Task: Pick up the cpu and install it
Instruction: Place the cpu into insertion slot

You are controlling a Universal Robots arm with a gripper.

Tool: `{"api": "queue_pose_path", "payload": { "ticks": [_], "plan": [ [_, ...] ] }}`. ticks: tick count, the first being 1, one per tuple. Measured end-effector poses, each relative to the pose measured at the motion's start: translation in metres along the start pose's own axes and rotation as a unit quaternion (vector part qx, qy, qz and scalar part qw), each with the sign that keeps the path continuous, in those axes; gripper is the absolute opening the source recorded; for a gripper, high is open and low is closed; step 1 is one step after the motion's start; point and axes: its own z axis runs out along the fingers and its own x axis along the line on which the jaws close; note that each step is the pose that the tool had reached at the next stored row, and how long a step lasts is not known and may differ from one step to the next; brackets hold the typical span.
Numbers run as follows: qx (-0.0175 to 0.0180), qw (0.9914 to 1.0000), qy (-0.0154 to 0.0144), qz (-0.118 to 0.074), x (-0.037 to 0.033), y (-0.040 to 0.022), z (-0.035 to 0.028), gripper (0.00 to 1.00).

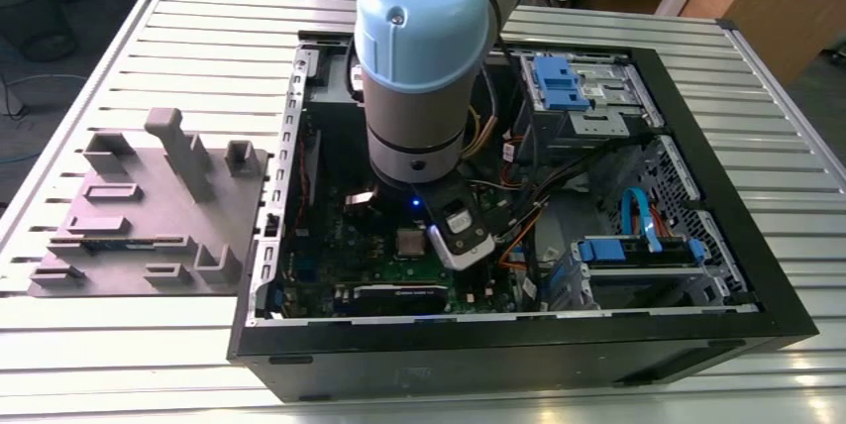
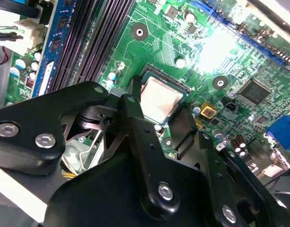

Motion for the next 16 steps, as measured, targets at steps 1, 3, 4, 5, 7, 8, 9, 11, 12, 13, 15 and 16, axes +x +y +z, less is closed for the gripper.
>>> {"api": "queue_pose_path", "payload": {
  "ticks": [1, 3, 4, 5, 7, 8, 9, 11, 12, 13, 15, 16],
  "plan": [
    [0.0000, 1.00000, 0.0001, -0.002, 0.0000, 0.0000, 0.0001, 0.48],
    [-0.0001, 0.99999, 0.0003, -0.005, 0.0000, -0.0001, 0.0003, 0.48],
    [-0.0001, 0.99999, 0.0003, -0.005, 0.0000, -0.0001, 0.0004, 0.48],
    [-0.0003, 0.99999, 0.0003, -0.005, 0.0000, -0.0001, 0.0010, 0.48],
    [-0.0002, 0.99999, 0.0003, -0.005, 0.0001, -0.0002, 0.0022, 0.48],
    [-0.0001, 0.99999, 0.0003, -0.005, 0.0001, -0.0002, 0.0024, 0.48],
    [-0.0001, 0.99999, 0.0003, -0.005, 0.0001, -0.0002, 0.0024, 0.48],
    [-0.0001, 0.99999, 0.0003, -0.005, 0.0002, -0.0002, 0.0024, 0.48],
    [-0.0002, 0.99999, 0.0003, -0.005, 0.0004, -0.0002, 0.0025, 0.48],
    [-0.0002, 0.99999, 0.0002, -0.005, 0.0006, -0.0001, 0.0026, 0.48],
    [-0.0002, 0.99999, 0.0003, -0.005, 0.0009, -0.0001, 0.0027, 0.48],
    [-0.0002, 0.99999, 0.0003, -0.005, 0.0009, -0.0002, 0.0026, 0.48]
  ]
}}
